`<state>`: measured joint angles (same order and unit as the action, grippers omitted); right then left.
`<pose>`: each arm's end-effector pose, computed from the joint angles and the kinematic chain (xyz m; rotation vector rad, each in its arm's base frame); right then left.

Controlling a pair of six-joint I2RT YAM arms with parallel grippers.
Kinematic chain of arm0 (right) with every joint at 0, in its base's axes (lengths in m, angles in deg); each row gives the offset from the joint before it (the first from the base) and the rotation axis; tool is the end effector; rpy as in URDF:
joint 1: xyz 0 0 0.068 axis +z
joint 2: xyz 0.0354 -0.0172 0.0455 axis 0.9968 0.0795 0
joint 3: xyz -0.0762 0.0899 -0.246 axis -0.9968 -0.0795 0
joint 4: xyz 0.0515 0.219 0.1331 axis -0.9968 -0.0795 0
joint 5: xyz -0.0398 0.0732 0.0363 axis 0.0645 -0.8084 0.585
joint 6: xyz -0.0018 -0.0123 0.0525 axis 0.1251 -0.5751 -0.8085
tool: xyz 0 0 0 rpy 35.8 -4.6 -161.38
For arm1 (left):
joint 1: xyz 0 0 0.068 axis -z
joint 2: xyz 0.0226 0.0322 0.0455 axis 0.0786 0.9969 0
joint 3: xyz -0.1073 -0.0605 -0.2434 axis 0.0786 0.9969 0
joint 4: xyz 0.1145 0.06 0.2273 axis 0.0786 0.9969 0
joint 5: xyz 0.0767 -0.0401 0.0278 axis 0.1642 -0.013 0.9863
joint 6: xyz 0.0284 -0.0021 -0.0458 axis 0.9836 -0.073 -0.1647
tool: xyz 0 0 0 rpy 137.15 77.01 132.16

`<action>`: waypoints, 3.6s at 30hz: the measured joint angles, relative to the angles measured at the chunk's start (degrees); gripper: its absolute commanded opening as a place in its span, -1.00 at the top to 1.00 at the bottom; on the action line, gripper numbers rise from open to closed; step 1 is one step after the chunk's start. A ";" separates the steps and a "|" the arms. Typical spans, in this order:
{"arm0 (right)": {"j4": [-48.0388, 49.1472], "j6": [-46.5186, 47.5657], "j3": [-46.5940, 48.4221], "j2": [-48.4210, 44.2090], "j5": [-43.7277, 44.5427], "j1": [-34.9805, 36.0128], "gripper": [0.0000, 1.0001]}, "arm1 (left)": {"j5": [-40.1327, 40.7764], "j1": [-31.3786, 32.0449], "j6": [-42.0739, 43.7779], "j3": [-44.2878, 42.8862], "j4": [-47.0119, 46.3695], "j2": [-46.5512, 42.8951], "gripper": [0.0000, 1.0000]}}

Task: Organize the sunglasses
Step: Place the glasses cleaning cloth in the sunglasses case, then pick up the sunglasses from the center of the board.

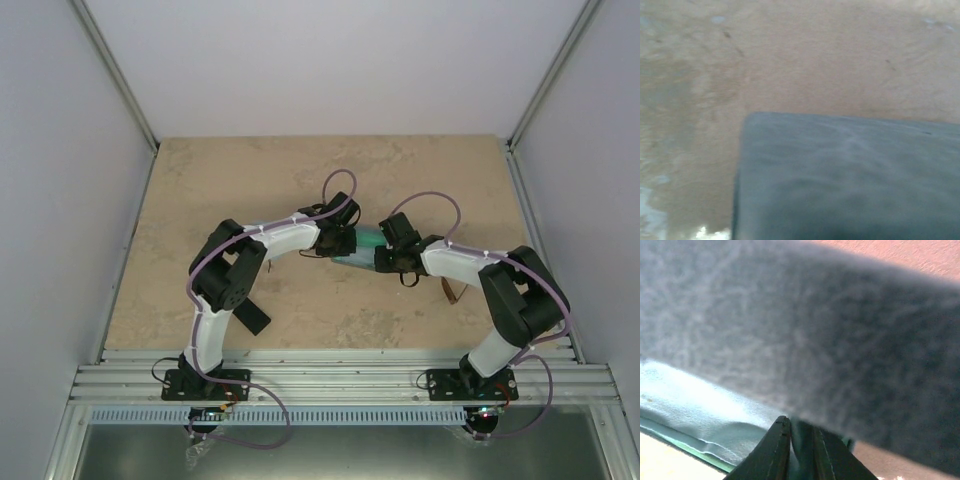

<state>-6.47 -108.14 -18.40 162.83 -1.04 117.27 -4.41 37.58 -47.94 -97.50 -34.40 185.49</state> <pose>0.2574 0.1573 0.1425 0.0296 2.6796 0.2864 0.3141 -0.2872 0.1470 0.0977 2.7846 -0.5107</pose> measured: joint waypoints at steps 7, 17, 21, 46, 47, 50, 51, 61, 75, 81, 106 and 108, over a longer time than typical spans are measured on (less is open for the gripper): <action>-2.62 -0.39 2.14 -0.17 5.84 0.90 0.57 | 6.78 0.07 -0.61 -0.11 1.99 0.04 0.77; -3.96 0.02 3.43 -2.93 6.45 2.16 0.59 | -0.46 -0.09 0.28 1.53 -1.55 -2.10 0.77; -3.15 0.22 3.43 -2.47 4.20 2.16 0.69 | -3.87 -0.09 0.26 2.71 -4.44 -3.30 0.77; -2.34 -1.60 3.32 -0.33 6.08 2.36 0.00 | 1.07 0.44 -2.29 5.01 -5.35 -2.21 0.68; -2.62 -1.53 3.32 -1.57 5.99 2.36 -0.01 | 1.07 0.37 -2.12 5.01 -5.01 -2.43 0.65; -2.78 -1.40 3.32 -4.74 5.77 2.36 0.00 | 1.05 0.22 -1.57 5.01 -4.04 -3.43 0.60; -2.78 -1.40 3.32 -5.57 5.73 2.36 0.03 | 1.03 0.13 -1.55 5.01 -3.85 -4.07 0.59; -2.80 -1.22 3.30 -4.22 3.50 2.36 0.35 | 1.55 -0.26 -1.86 6.23 -4.85 -10.97 0.58; -1.62 -2.32 1.07 0.26 1.70 2.36 0.11 | 5.60 -9.53 -3.43 19.10 -4.13 -24.39 0.33; -2.89 -1.86 1.22 -5.88 2.34 2.36 -0.03 | 9.86 -16.31 -4.61 24.52 -2.89 -32.39 0.20; -2.58 1.55 0.76 -13.03 -0.48 2.36 -0.02 | 11.74 -45.09 -6.03 37.18 -7.65 -28.24 0.31; -2.56 1.62 0.76 -13.60 -0.48 2.38 -0.02 | 11.54 -45.13 -5.38 35.93 -9.05 -26.60 0.32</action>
<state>-9.03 -106.52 -17.63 149.23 -1.52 119.65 7.13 -7.56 -53.32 -61.57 -43.45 158.89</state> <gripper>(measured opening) 0.511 0.348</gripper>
